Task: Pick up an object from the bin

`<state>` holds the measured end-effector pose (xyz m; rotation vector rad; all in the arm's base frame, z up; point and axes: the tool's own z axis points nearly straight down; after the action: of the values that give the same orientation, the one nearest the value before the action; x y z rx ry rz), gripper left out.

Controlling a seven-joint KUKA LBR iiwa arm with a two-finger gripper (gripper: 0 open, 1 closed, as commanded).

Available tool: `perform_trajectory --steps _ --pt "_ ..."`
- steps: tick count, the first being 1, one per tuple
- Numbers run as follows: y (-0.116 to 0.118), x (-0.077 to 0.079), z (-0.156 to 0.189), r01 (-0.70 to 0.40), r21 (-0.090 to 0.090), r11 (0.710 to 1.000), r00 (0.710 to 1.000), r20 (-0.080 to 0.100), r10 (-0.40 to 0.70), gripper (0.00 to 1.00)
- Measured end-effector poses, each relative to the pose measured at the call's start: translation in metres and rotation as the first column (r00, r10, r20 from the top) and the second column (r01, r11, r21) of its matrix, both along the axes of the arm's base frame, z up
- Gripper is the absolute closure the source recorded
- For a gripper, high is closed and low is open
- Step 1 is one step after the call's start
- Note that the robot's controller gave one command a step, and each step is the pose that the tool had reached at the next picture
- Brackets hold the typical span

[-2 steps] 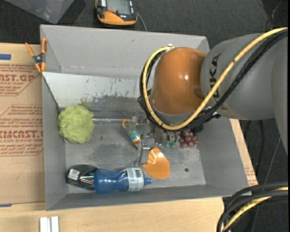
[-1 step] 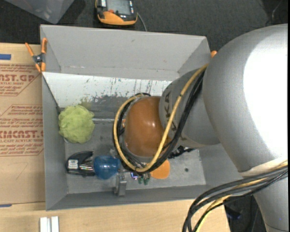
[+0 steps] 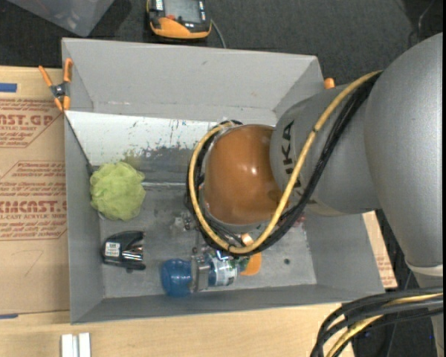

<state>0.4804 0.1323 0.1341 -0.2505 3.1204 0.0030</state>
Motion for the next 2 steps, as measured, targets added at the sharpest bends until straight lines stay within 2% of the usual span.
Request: perform_trajectory --steps 1,2 --pt "0.002 0.002 -0.054 0.100 0.003 0.995 0.995 -0.002 -0.100 0.00" --pt "-0.015 0.002 -0.063 0.225 0.008 0.974 0.974 0.008 -0.225 0.00"
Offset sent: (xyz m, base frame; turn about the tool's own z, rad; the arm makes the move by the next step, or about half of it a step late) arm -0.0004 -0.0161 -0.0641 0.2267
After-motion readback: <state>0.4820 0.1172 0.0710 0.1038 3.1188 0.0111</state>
